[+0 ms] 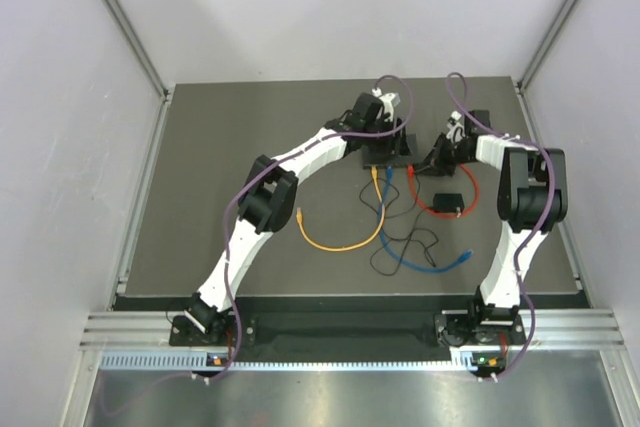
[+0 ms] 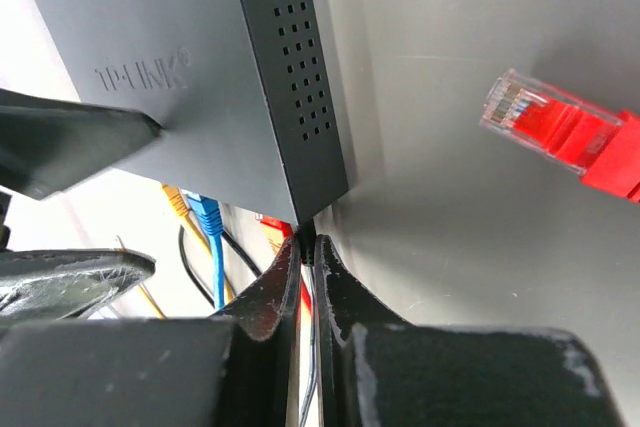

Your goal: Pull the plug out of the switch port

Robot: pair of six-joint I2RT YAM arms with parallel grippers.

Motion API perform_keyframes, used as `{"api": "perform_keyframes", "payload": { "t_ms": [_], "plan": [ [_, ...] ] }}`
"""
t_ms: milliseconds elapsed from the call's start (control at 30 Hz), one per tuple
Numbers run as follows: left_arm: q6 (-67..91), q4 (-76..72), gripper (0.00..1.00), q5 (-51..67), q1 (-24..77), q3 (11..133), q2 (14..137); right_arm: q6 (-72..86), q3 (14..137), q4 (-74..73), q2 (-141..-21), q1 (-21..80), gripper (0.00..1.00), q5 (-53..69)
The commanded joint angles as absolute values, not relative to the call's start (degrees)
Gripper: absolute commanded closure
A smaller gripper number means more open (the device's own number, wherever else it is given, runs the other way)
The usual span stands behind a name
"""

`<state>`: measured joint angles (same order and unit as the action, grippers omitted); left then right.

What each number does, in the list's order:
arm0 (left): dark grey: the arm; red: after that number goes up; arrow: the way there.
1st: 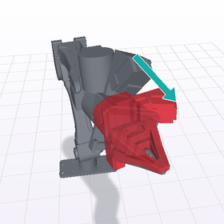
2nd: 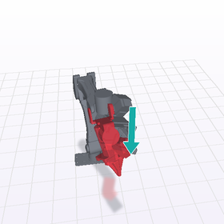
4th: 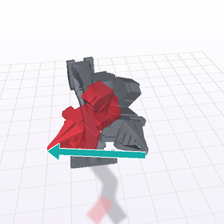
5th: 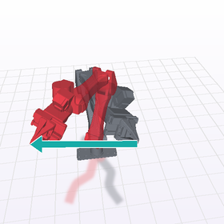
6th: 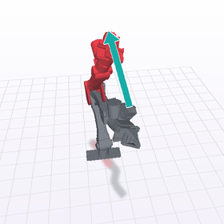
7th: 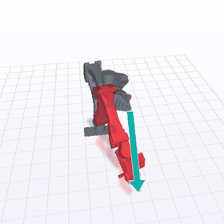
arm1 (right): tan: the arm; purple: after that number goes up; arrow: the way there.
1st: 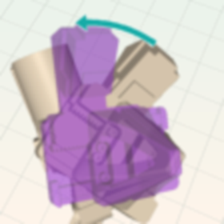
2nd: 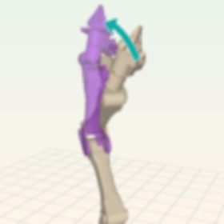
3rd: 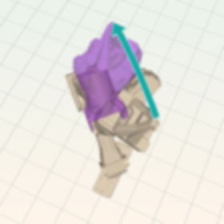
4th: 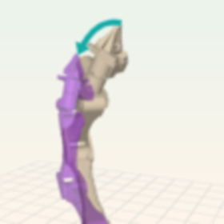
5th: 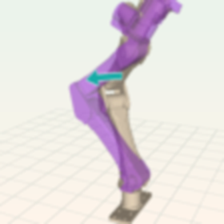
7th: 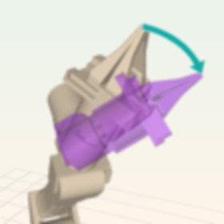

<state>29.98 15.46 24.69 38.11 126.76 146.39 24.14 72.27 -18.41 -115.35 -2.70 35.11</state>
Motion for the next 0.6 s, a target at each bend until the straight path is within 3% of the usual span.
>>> {"api": "perform_keyframes", "payload": {
  "t_ms": [0,167,333,567],
  "plan": [
    [15.49,25.14,0.34,10.83,39.9,126.22,142.65,22.15,75.23,-19.77,-117.6,-2.64,1.0,31.02],
    [2.39,22.15,0.35,0.54,42.62,123.92,140.54,23.2,76.29,-20.39,-117.34,-2.37,1.0,32.34],
    [-4.12,20.22,0.42,-0.26,43.15,122.79,139.75,21.45,76.81,-21.62,-117.24,-2.37,1.0,31.99],
    [-6.68,16.26,0.34,0.62,46.05,114.7,135.26,21.27,77.34,-22.32,-117.95,-2.29,1.0,31.9]
  ]
}}
